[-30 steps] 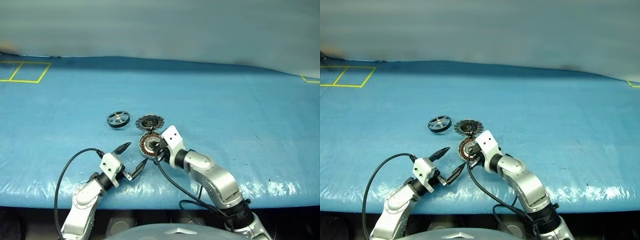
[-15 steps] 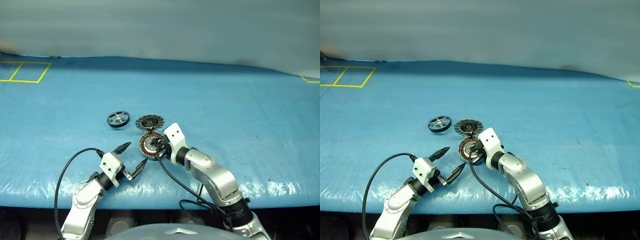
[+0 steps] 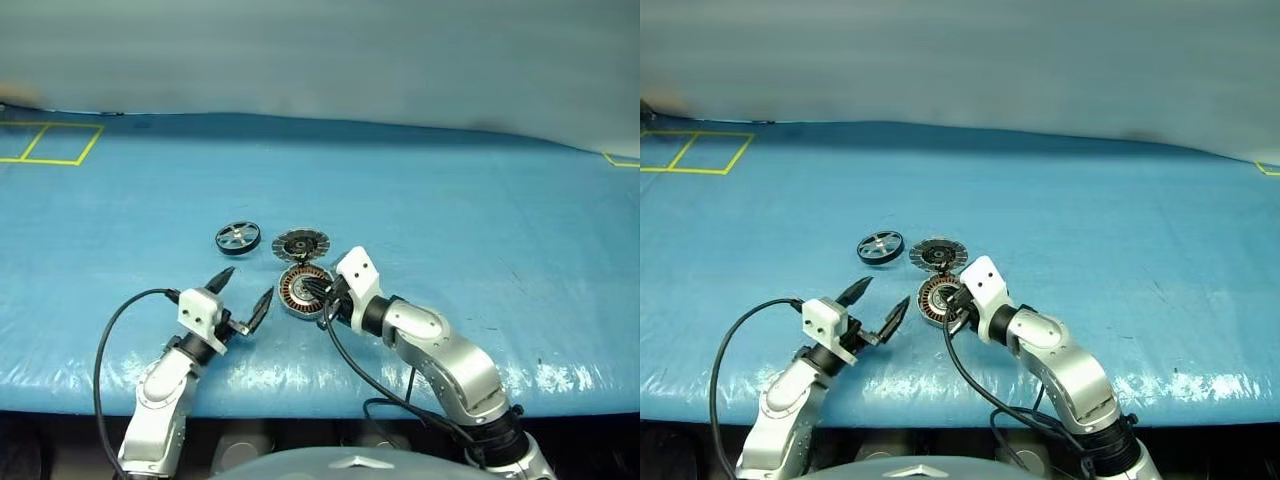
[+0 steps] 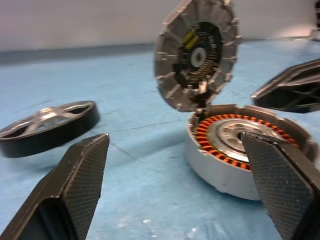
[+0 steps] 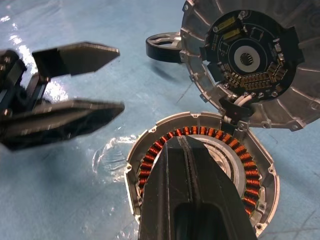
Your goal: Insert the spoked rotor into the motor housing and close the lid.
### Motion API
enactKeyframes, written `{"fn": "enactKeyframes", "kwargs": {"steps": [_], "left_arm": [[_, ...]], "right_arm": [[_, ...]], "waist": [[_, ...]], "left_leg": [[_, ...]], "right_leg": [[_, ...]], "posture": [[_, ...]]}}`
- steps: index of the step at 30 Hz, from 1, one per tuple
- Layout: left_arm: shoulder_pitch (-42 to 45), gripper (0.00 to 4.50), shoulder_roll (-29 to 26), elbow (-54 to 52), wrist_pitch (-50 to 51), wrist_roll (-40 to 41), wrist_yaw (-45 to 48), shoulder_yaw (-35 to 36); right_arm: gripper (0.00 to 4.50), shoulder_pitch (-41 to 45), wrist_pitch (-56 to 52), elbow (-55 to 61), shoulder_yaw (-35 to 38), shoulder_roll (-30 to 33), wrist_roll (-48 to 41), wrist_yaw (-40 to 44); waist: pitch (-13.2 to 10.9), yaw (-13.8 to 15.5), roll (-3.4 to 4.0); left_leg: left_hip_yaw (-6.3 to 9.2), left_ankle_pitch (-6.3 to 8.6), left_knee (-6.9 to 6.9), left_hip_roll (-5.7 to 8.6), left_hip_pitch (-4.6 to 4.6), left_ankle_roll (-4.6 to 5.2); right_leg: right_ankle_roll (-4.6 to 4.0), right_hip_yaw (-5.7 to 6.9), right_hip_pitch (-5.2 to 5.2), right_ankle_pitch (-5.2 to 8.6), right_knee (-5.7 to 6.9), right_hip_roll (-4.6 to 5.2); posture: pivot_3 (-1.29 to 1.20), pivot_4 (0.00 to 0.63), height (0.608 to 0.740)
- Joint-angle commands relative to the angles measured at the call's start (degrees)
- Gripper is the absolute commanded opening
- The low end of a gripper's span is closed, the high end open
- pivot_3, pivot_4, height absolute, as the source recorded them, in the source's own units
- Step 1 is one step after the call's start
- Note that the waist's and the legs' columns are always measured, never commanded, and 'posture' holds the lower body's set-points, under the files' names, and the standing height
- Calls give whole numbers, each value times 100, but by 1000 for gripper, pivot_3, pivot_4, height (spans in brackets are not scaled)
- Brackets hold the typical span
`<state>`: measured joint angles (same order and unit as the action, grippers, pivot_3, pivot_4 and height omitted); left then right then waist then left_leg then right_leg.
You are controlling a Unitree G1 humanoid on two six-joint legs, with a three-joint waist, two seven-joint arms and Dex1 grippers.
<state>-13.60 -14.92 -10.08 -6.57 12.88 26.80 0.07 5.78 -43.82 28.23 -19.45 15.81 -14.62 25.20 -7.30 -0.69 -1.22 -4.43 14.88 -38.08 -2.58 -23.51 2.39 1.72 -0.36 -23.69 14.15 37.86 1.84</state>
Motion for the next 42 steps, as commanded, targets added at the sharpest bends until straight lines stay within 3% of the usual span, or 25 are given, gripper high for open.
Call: {"fn": "enactKeyframes", "kwargs": {"steps": [1, 13, 17, 20, 26, 35, 42], "left_arm": [[255, 4500, -118, -494, 863, 195, -340, 273], [1511, 4500, -700, -480, 2858, 253, -741, 646], [1867, 3611, -592, -255, 3132, 243, -874, 611], [2086, 2573, -658, -35, 3254, 208, -723, 501], [2788, 2573, -944, 596, 3655, 168, -417, 417], [3570, 2573, -1220, 1514, 4055, 74, 177, 118], [3896, 2573, -1327, 1957, 4231, -10, 458, -34]], "right_arm": [[6, 73, 76, 254, 124, 93, -80, 89], [6, -129, 152, 282, 217, 163, -15, -94], [0, -189, 170, 313, 233, 100, -8, -192], [0, -222, 178, 329, 241, 77, -13, -244], [0, -300, 268, 363, 285, 49, -48, -274], [0, -970, 1711, 223, 279, 262, -1, 261], [0, -1409, 2258, -57, 354, 256, 48, 286]], "waist": [[0, -1, 0], [0, 4, 0], [0, 5, 0], [0, 2, -1], [0, 6, -2], [0, 6, -3], [-1, 2, -3]], "left_leg": [[-1, 0, -1, 0, -1, 0], [2, -2, -2, -2, -1, -3], [3, -2, -2, -1, -2, -4], [2, -3, -3, -2, -1, -5], [4, -4, -4, -2, -2, -7], [4, -4, -4, 1, -4, -6], [4, -5, -10, 0, -2, -8]], "right_leg": [[1, -3, 0, -1, 0, -4], [34, -18, 1, -20, 0, -23], [37, -19, 0, -22, 0, -24], [37, -20, 0, -23, 2, -25], [38, -20, 0, -23, 3, -29], [41, -23, 0, -24, -1, -29], [41, -25, 2, -24, 4, -32]], "posture": [[0, 150, 740], [0, 150, 740], [0, 150, 740], [0, 150, 740], [0, 150, 740], [0, 150, 740], [0, 150, 740]]}}
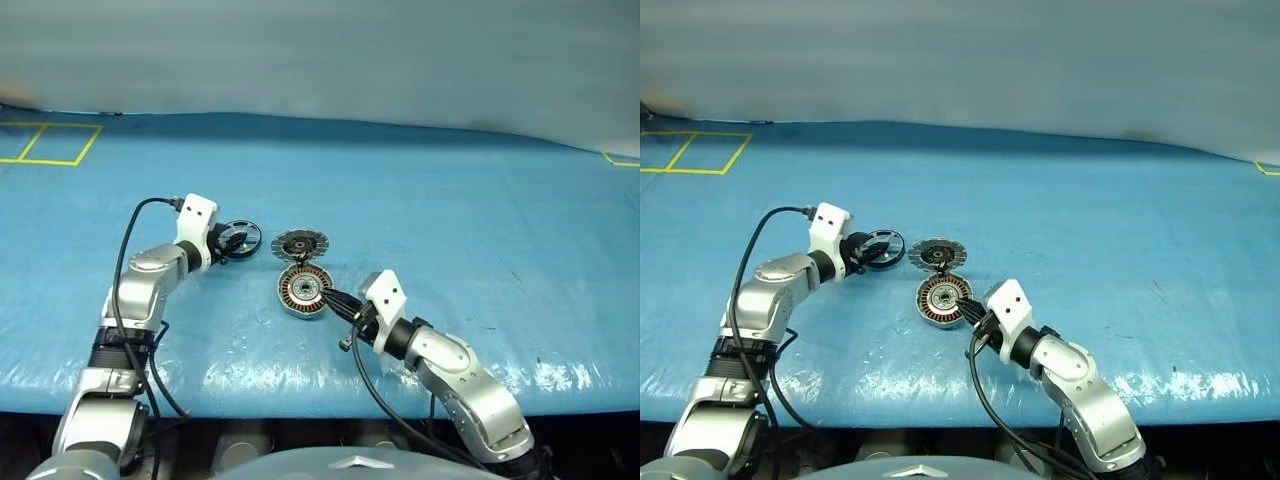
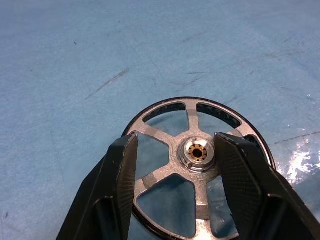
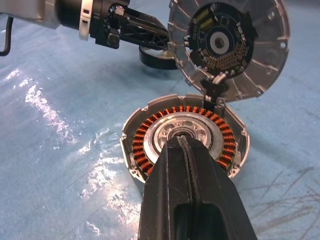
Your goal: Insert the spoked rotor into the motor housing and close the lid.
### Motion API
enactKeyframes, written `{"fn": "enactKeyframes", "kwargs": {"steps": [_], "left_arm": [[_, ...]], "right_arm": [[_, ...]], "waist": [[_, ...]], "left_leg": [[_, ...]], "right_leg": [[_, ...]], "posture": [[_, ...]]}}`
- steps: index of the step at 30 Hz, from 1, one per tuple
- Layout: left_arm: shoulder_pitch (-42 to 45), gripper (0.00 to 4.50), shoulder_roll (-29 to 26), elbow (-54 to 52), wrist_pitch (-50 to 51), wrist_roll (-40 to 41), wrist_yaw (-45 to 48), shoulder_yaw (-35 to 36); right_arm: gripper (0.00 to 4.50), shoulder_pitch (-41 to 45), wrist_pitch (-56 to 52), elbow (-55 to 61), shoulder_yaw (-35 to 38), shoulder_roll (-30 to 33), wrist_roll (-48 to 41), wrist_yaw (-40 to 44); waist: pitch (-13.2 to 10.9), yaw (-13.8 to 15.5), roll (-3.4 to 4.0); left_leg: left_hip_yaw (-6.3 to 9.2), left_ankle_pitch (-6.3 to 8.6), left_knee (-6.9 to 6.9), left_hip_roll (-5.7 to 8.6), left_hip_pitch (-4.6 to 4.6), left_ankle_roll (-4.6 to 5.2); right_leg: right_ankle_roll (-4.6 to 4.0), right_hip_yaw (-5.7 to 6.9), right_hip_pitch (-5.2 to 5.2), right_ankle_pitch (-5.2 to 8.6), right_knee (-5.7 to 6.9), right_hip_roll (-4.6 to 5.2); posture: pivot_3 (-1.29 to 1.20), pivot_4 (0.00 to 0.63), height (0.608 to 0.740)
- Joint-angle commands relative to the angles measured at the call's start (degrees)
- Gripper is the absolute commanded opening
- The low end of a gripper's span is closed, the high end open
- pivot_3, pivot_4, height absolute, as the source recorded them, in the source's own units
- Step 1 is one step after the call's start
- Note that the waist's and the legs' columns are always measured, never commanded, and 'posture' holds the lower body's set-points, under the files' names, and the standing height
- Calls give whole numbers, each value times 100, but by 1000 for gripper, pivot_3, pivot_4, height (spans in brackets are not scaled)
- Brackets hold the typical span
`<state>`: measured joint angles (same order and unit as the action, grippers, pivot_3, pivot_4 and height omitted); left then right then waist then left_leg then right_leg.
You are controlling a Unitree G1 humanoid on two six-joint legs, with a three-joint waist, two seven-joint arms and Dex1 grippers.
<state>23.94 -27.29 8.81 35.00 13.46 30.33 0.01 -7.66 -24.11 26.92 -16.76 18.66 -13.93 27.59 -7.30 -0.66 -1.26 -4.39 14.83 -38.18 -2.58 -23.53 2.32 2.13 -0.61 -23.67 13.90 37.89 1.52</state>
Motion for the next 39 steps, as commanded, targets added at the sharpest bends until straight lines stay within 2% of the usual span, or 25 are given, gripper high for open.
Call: {"fn": "enactKeyframes", "kwargs": {"steps": [1, 14, 19, 24, 31, 32, 35, 39], "left_arm": [[158, 2573, -95, 87, 79, -76, 131, -42], [-15, 2573, -576, -432, 76, -658, 563, -640], [-95, 2573, -568, -585, 60, -712, 469, -563], [-119, 2573, -808, -514, 19, -1021, 600, -873], [61, 2573, -697, -78, 267, -1048, 655, -932], [89, 2205, -720, -7, 288, -1086, 710, -1011], [144, 1512, -838, 95, 345, -1230, 894, -1255], [171, 1389, -886, 156, 396, -1321, 1007, -1378]], "right_arm": [[0, -97, 332, 70, 77, -33, -17, 51], [0, -175, 372, -23, 25, -95, 104, -89], [0, -111, 351, -77, 15, -123, 128, -86], [0, -5, 347, -167, 12, -144, 155, -78], [0, 42, 364, -219, -15, -176, 217, -103], [0, 47, 370, -226, -17, -187, 233, -120], [0, 49, 379, -233, -12, -209, 262, -156], [0, 27, 375, -227, 3, -241, 286, -181]], "waist": [[0, -1, 0], [0, 0, 0], [0, 7, -1], [1, -6, 0], [1, 4, 0], [1, 4, 1], [7, 6, 10], [8, -5, 13]], "left_leg": [[0, 0, 0, 0, 0, 0], [-1, 0, -1, -1, 2, 0], [-1, -1, -2, -2, 2, -1], [-3, -1, -4, -2, 5, -1], [-4, -1, -6, -2, 9, -1], [-4, -2, -7, -1, 12, -1], [-6, -3, -6, 0, 33, -1], [-10, -3, -4, -2, 83, 0]], "right_leg": [[0, -1, -1, 0, 0, 0], [-2, -5, 0, 1, 5, 1], [-3, -5, -1, 2, 9, 2], [-3, -7, 0, 1, 11, 1], [-5, -7, 3, 2, 18, 1], [-5, -7, 5, 3, 19, 0], [-19, -9, 25, 11, 21, 1], [-34, -12, 69, 24, 22, 4]], "posture": [[0, 150, 740], [0, 150, 740], [0, 150, 740], [0, 150, 740], [0, 150, 740], [0, 150, 740], [0, 150, 740], [0, 150, 740]]}}
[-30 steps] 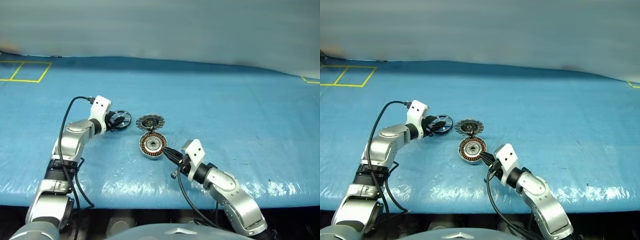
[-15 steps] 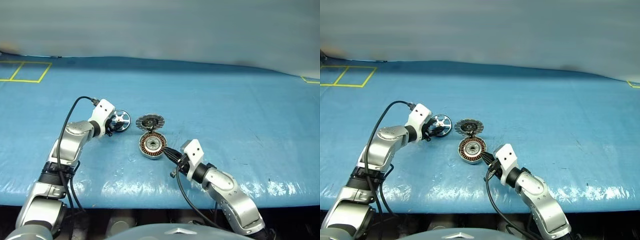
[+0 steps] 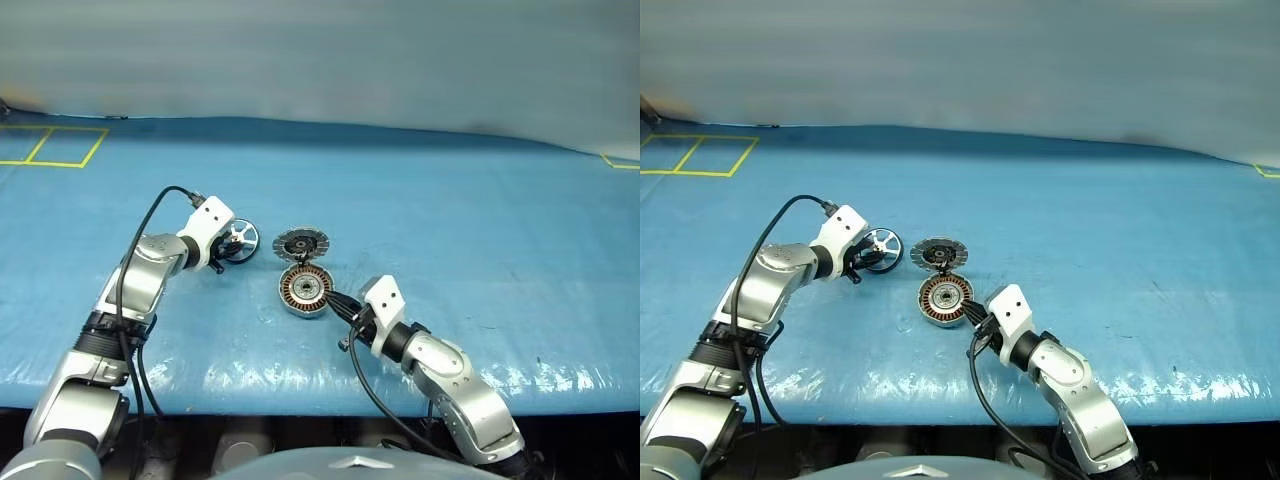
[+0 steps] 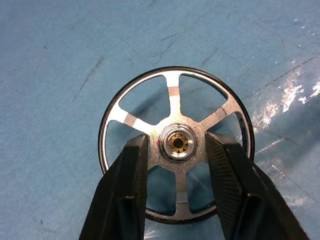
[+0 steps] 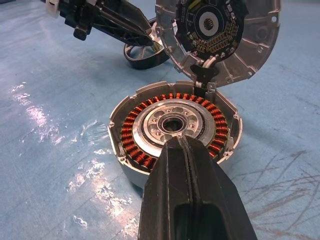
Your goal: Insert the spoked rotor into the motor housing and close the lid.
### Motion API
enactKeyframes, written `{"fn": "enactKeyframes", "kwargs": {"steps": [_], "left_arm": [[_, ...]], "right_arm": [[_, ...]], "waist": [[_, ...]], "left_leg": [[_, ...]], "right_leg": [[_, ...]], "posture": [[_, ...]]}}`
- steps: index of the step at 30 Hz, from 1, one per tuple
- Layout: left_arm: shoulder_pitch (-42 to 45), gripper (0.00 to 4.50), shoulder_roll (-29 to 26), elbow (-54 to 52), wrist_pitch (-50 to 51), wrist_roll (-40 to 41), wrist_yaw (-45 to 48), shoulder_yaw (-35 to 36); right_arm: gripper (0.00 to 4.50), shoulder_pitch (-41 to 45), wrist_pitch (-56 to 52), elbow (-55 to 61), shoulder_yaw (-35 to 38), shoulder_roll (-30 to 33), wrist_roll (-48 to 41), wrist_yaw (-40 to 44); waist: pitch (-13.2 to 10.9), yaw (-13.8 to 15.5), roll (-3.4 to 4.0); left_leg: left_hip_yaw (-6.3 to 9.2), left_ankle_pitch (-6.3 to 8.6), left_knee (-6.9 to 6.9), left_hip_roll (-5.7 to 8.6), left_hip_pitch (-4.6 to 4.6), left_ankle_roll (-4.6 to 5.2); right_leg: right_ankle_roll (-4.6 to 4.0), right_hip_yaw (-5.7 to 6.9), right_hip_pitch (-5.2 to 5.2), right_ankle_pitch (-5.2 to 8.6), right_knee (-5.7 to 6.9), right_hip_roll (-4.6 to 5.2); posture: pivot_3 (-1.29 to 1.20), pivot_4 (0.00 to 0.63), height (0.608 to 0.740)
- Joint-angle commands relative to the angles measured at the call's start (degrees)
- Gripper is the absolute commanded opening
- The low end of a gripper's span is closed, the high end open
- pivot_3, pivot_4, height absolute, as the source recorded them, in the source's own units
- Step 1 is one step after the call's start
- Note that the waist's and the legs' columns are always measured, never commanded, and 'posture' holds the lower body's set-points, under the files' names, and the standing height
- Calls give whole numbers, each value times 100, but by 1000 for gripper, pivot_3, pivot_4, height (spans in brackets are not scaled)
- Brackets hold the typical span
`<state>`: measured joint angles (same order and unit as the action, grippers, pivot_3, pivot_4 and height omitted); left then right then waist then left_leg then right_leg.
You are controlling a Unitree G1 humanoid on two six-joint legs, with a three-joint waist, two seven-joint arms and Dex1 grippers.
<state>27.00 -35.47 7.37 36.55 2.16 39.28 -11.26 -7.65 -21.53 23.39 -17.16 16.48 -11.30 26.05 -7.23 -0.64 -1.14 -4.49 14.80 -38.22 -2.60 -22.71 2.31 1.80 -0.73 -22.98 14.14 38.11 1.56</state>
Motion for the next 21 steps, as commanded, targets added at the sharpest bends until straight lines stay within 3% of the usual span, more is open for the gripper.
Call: {"fn": "enactKeyframes", "kwargs": {"steps": [1, 6, 15, 21], "left_arm": [[-142, 1389, -78, 296, 255, -210, 122, -259], [-376, 1389, -66, -72, 326, -156, -34, 30], [-1006, 1327, 699, -1663, 517, 578, -1042, 1650], [-1280, 1327, 1361, -2748, 177, 1547, -1199, 2561]], "right_arm": [[0, 17, 118, 129, 44, -26, 29, -32], [0, -10, 114, 161, 35, -53, 48, -54], [0, 30, 171, 210, -1, -60, 46, 20], [0, 67, 160, 166, -21, -46, 41, 83]], "waist": [[2, -10, 2], [6, -35, 9], [1, -7, 1], [-9, 13, -16]], "left_leg": [[-4, 0, 2, 0, 12, 0], [-7, 1, 9, -2, 13, 0], [-2, 1, 23, -4, -11, -2], [6, 0, 7, -1, -65, -4]], "right_leg": [[-1, 0, 6, 2, 0, 3], [-10, -2, 3, 2, 0, 7], [-15, -2, -18, 5, -1, 20], [19, 0, -61, -17, -2, 21]], "posture": [[0, 150, 740], [0, 150, 740], [0, 150, 740], [0, 150, 740]]}}
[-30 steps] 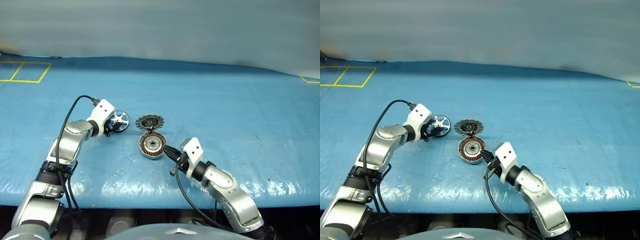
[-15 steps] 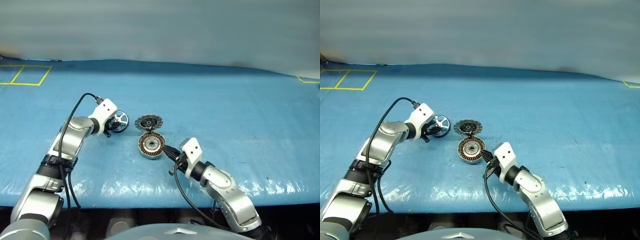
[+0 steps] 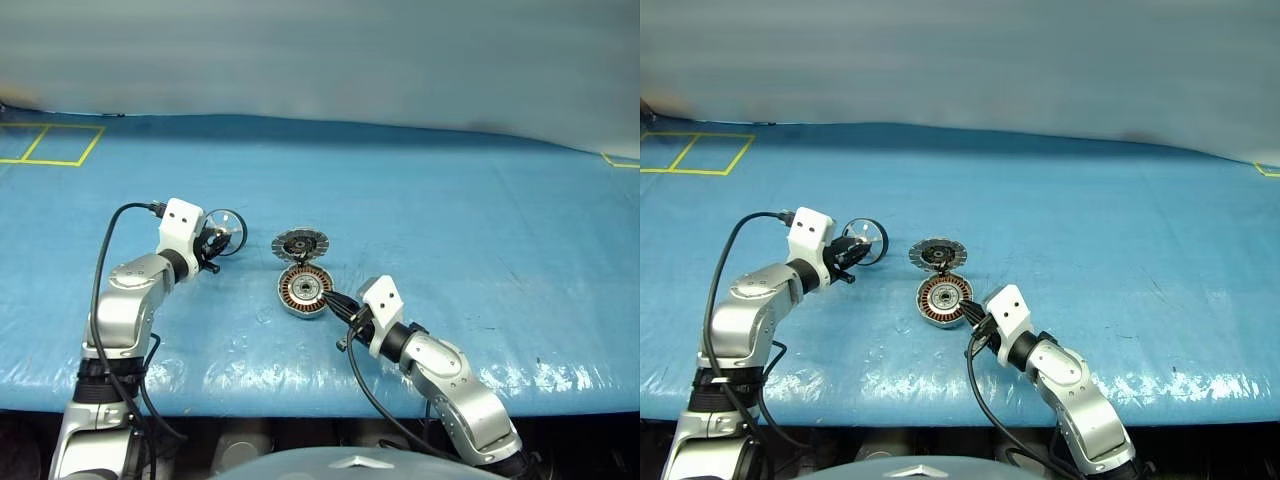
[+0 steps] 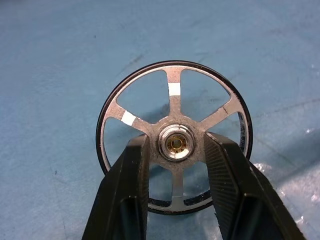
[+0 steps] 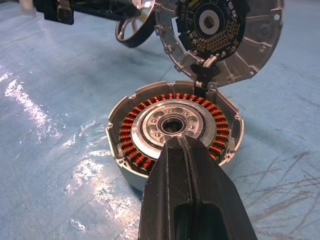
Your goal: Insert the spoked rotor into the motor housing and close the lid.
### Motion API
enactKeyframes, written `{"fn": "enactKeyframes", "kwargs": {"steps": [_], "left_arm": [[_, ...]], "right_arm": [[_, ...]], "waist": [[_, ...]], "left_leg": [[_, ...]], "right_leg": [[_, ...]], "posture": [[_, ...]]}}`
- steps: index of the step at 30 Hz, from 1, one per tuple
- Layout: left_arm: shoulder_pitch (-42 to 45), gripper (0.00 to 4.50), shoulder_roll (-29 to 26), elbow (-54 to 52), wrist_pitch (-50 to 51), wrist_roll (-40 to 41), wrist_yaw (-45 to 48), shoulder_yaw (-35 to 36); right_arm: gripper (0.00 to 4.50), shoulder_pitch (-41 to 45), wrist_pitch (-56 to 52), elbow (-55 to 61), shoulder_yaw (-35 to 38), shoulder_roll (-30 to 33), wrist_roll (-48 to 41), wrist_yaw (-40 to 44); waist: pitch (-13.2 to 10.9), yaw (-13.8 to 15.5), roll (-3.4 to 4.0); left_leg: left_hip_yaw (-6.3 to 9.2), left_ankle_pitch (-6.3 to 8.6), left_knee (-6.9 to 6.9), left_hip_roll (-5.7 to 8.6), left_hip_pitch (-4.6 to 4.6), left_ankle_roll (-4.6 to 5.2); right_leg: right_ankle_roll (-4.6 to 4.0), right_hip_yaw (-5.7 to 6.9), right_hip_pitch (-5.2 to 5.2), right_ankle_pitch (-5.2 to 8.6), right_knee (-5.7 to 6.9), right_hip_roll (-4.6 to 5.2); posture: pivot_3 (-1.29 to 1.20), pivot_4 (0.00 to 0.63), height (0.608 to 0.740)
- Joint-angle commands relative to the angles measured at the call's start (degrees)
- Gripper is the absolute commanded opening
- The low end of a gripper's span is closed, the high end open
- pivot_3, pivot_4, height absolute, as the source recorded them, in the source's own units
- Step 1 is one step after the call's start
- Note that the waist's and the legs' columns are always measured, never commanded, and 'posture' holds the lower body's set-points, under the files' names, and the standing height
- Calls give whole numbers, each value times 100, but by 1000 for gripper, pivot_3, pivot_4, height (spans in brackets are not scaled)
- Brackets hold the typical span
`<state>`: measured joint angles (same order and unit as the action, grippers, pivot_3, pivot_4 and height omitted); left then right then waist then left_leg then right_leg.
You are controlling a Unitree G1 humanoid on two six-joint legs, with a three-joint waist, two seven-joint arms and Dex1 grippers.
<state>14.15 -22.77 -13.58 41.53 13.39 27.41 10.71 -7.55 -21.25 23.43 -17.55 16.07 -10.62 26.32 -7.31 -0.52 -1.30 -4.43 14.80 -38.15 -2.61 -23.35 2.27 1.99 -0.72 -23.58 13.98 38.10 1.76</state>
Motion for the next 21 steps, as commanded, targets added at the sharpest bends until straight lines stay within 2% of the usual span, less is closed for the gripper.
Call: {"fn": "enactKeyframes", "kwargs": {"steps": [1, 5, 11, 16, 21], "left_arm": [[-17, 1327, 171, -761, -428, 562, 0, 447], [-208, 1327, 375, -1150, -751, 1183, 304, 560], [-700, 1327, -126, -1570, -697, 1780, 1276, 49], [-848, 1327, -754, -1755, -438, 1848, 1688, -569], [-743, 1327, -1152, -1788, -249, 1481, 1586, -1237]], "right_arm": [[0, 62, 135, 154, 18, -1, -26, 64], [0, 54, 191, 113, 50, 19, -43, 100], [0, -178, 884, 4, 220, -2, 15, 116], [0, -420, 1502, -272, 366, -76, -24, 143], [0, -667, 2082, -654, 417, -121, -76, 253]], "waist": [[0, 0, 0], [0, -8, 0], [-1, -7, 0], [-1, -8, 1], [-2, -8, 3]], "left_leg": [[3, 0, -2, 1, -6, 0], [2, 0, -2, 1, -4, 0], [2, 0, -1, 1, -3, 1], [-2, 0, -3, 2, 3, 1], [-3, 0, -1, 2, 6, 1]], "right_leg": [[1, 0, -3, -1, -2, -1], [1, 0, -1, -1, -4, -6], [-2, 0, -1, 1, -4, -16], [-28, -1, 4, 16, -4, -17], [-28, -2, 6, 17, -4, -17]], "posture": [[0, 150, 740], [0, 150, 740], [0, 150, 740], [0, 150, 740], [0, 150, 740]]}}
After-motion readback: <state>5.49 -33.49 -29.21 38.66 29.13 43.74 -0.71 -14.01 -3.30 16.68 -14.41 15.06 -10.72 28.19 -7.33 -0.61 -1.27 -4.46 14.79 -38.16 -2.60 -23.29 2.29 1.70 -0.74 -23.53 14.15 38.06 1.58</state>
